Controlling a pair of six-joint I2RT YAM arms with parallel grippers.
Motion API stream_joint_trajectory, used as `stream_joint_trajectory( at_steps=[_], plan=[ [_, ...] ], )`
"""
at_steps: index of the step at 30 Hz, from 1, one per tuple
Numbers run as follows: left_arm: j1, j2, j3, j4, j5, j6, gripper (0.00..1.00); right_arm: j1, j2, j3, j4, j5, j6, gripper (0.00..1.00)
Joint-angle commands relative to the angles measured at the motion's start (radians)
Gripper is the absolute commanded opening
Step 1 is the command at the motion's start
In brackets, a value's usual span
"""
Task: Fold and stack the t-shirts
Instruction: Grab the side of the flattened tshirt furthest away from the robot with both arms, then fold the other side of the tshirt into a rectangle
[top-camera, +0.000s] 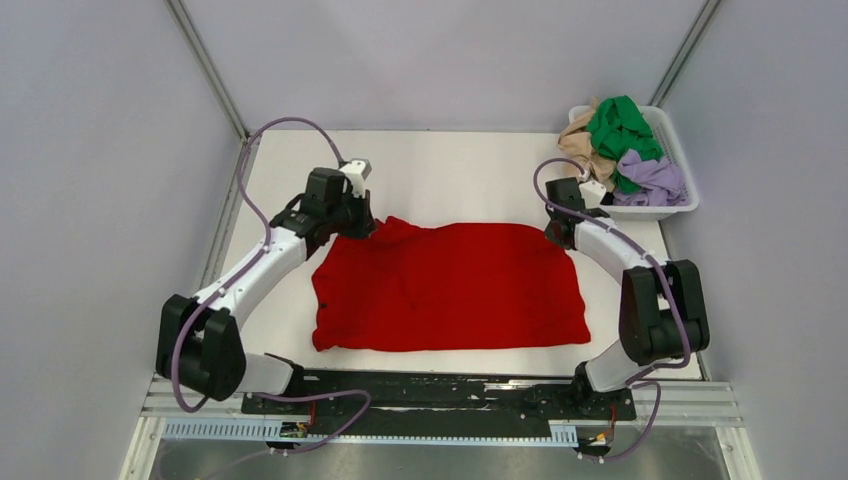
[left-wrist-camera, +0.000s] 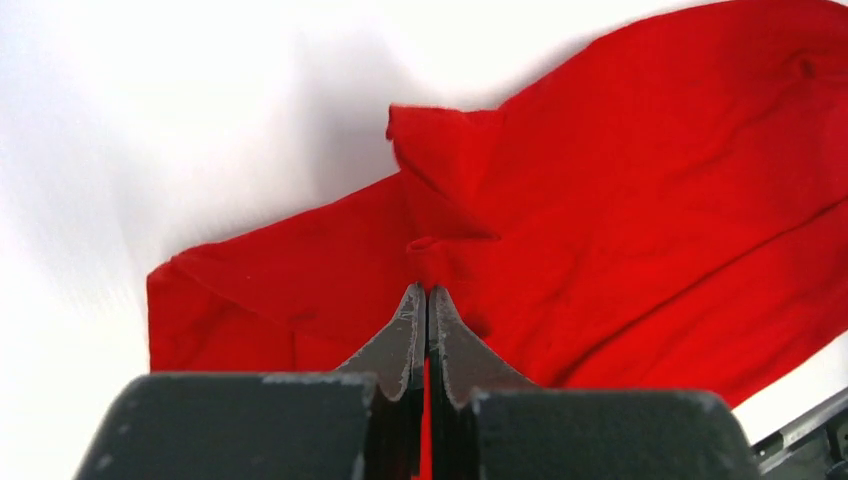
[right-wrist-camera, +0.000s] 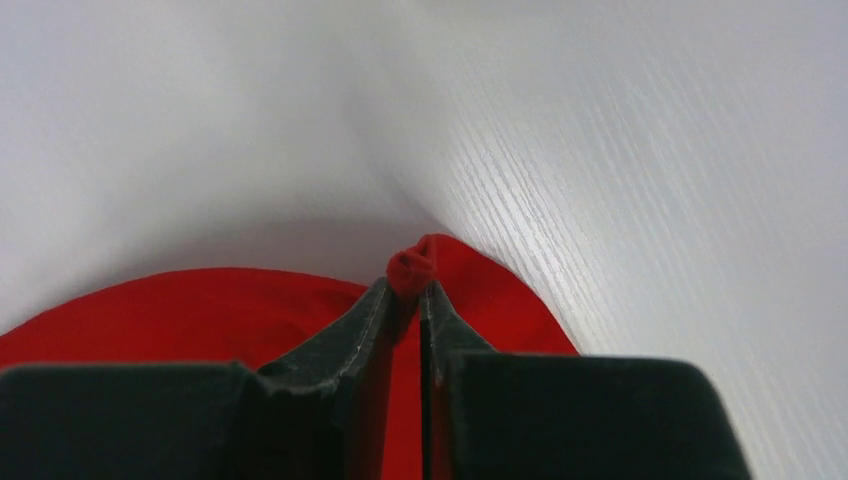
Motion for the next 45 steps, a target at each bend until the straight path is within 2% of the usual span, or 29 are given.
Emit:
stream_joint_trajectory(
  at_steps=[1,19,26,30,35,41,45],
  plan=[
    [-0.011,-0.134,-0.060,-0.013,-0.049,-0.040,0.00,0.018,-0.095,-0.053,0.030,0.029,-0.014,0.13],
    [-0.103,-0.461,-0.197,-0.204,-0.120,-0.189,0.00,0.023,-0.268,-0.137,-0.042,-0.002,-0.083,0.14],
    [-0.122,-0.500,-0.222,-0.282,-0.134,-0.245,0.00,0.026,-0.363,-0.189,-0.063,-0.087,-0.186,0.14],
    [-0.128,-0.555,-0.256,-0.300,-0.124,-0.270,0.00,0.029,-0.412,-0.212,-0.065,-0.107,-0.209,0.18],
    [-0.132,-0.573,-0.270,-0.334,-0.116,-0.292,0.00,0.033,-0.419,-0.221,-0.085,-0.095,-0.213,0.20],
    [-0.133,-0.597,-0.277,-0.370,-0.132,-0.302,0.00,0.040,-0.391,-0.219,-0.145,-0.043,-0.169,0.14],
    [-0.134,-0.592,-0.291,-0.382,-0.112,-0.318,0.00,0.040,-0.378,-0.205,-0.163,-0.039,-0.144,0.15]
  ],
)
